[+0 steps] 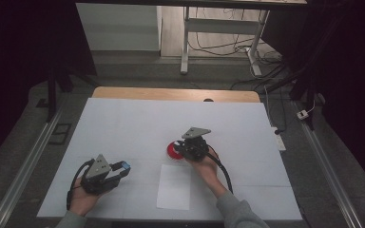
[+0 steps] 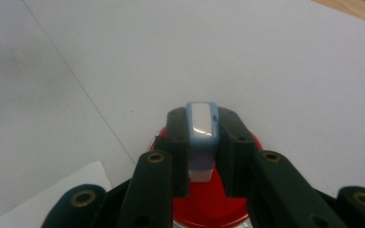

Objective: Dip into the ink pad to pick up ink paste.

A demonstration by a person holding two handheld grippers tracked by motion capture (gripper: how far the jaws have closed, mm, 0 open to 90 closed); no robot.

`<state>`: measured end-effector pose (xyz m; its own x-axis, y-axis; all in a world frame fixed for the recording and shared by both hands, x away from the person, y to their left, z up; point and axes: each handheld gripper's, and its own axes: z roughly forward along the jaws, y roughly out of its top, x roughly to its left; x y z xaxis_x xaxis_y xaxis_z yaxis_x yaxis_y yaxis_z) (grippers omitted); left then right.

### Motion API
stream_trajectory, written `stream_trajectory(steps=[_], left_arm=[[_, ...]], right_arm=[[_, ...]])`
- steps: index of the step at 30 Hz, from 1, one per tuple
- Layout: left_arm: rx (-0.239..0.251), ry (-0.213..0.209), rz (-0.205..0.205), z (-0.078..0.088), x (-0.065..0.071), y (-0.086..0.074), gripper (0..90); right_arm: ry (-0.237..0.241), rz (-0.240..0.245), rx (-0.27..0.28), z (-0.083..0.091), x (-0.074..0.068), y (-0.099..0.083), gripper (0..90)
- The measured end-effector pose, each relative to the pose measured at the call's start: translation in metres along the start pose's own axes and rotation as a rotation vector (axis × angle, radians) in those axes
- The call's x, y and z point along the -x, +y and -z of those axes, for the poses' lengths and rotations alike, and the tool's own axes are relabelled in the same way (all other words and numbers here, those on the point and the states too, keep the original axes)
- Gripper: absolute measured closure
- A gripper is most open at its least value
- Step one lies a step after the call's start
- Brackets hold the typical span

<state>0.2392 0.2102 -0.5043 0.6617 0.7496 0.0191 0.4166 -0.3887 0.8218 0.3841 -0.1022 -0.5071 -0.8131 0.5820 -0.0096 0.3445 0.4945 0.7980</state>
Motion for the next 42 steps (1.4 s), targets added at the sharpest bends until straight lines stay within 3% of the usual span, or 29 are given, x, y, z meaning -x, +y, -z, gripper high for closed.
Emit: stream_trajectory(steps=[6,11,17,42], left_arm=[[0.002,0.0,0.001,0.0,-0.001,0.0,65.5],[0.003,0.001,0.002,0.001,-0.002,-0.001,65.5],[0.001,0.002,0.0,0.001,-0.001,0.0,65.5],[0.001,0.002,0.003,0.001,-0.003,-0.001,65.5]], right_arm=[[-0.002,-0.006,0.018,0.004,0.0,0.002,75.9],[0.012,-0.034,0.083,0.013,0.002,0.005,75.9],[0.02,-0.037,0.12,0.022,0.001,0.011,75.8],[0.033,-0.06,0.151,0.039,0.006,0.013,75.8]])
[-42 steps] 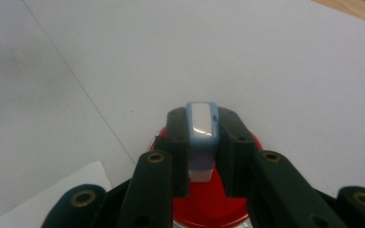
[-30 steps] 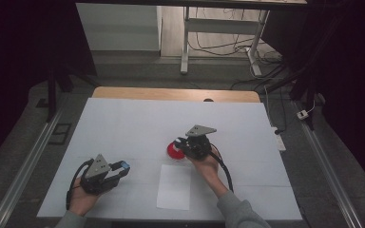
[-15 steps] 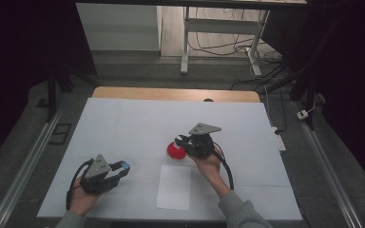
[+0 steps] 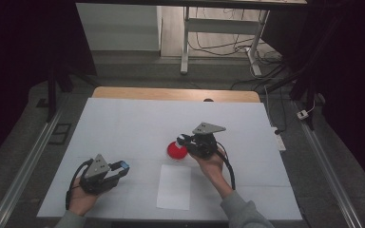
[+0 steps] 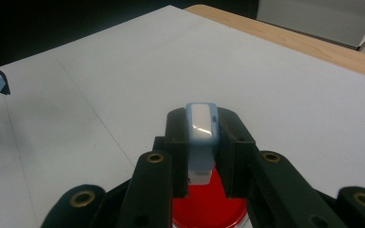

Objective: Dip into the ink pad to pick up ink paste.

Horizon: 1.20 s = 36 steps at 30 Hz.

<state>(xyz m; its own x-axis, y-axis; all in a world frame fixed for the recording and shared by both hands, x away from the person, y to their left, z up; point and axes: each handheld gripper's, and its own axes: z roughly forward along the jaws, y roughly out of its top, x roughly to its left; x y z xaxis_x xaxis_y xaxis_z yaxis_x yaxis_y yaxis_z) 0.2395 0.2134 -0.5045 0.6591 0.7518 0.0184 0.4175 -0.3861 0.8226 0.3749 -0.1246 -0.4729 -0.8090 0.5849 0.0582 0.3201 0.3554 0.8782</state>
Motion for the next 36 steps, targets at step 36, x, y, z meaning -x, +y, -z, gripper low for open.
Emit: stream_trajectory(steps=[36], left_arm=[[0.003,0.006,0.007,0.001,-0.002,-0.001,65.6]], right_arm=[[0.028,-0.011,0.012,0.027,0.001,-0.001,75.8]])
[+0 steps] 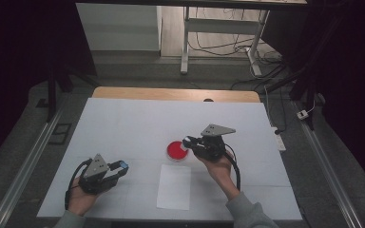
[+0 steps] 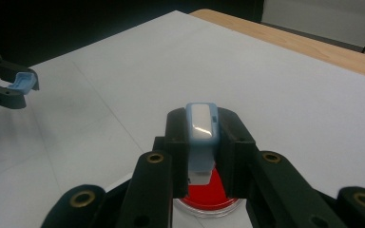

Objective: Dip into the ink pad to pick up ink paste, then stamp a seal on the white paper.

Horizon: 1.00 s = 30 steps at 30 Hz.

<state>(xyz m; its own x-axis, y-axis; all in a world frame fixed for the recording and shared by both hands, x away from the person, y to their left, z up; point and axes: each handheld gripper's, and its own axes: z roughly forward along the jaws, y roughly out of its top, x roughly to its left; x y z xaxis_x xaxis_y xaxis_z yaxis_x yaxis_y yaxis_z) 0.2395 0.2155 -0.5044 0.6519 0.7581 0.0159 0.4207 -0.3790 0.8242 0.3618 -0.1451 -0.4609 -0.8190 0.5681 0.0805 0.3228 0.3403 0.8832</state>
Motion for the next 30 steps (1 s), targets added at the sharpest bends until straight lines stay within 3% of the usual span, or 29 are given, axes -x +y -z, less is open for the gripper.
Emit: stream_trajectory(steps=[30], left_arm=[[0.002,0.0,0.001,0.0,-0.001,0.0,65.6]], right_arm=[[0.028,0.01,-0.001,0.014,-0.013,-0.004,75.8]])
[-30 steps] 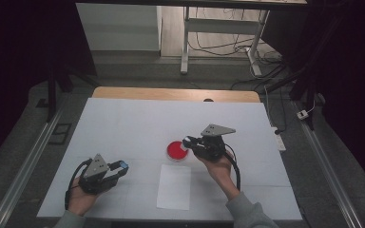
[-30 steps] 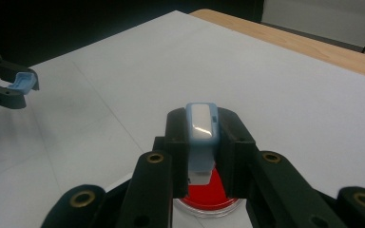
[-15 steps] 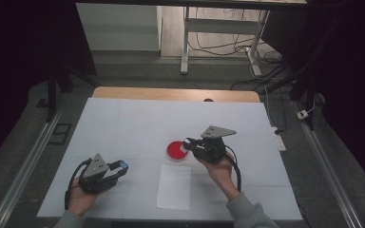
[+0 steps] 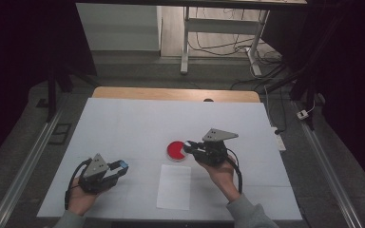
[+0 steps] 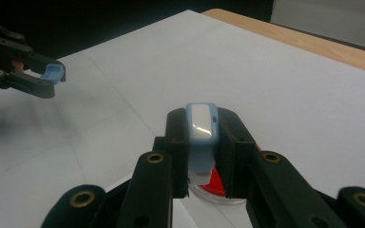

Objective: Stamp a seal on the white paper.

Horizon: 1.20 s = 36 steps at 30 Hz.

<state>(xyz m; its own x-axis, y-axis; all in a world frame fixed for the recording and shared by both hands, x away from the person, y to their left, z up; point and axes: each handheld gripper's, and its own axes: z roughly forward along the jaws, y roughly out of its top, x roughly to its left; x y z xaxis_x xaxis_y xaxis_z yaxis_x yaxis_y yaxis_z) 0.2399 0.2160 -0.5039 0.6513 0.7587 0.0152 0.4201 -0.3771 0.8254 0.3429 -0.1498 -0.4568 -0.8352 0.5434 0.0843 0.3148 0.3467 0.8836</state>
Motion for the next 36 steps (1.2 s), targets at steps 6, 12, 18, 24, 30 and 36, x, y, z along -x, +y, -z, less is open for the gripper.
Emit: stream_trajectory(steps=[6,12,18,24,30,36], left_arm=[[0.001,0.001,-0.001,0.0,0.0,0.0,65.6],[0.0,-0.001,0.0,0.0,0.0,0.0,65.6],[-0.001,0.0,-0.001,0.0,0.0,0.0,65.6],[-0.002,0.0,0.001,0.0,-0.001,-0.001,65.6],[-0.006,0.004,-0.002,0.0,-0.001,-0.001,65.5],[-0.003,0.002,0.0,0.0,-0.001,-0.001,65.6]], right_arm=[[0.003,-0.001,-0.006,0.007,-0.002,-0.004,75.8],[0.01,0.002,-0.008,0.007,-0.004,-0.007,75.8],[0.016,0.006,-0.016,0.008,-0.007,-0.008,75.8],[0.024,0.013,-0.015,0.008,-0.01,-0.009,75.8],[0.032,0.014,-0.015,0.01,-0.012,-0.009,75.8],[0.038,0.012,-0.013,0.011,-0.014,-0.01,75.8]])
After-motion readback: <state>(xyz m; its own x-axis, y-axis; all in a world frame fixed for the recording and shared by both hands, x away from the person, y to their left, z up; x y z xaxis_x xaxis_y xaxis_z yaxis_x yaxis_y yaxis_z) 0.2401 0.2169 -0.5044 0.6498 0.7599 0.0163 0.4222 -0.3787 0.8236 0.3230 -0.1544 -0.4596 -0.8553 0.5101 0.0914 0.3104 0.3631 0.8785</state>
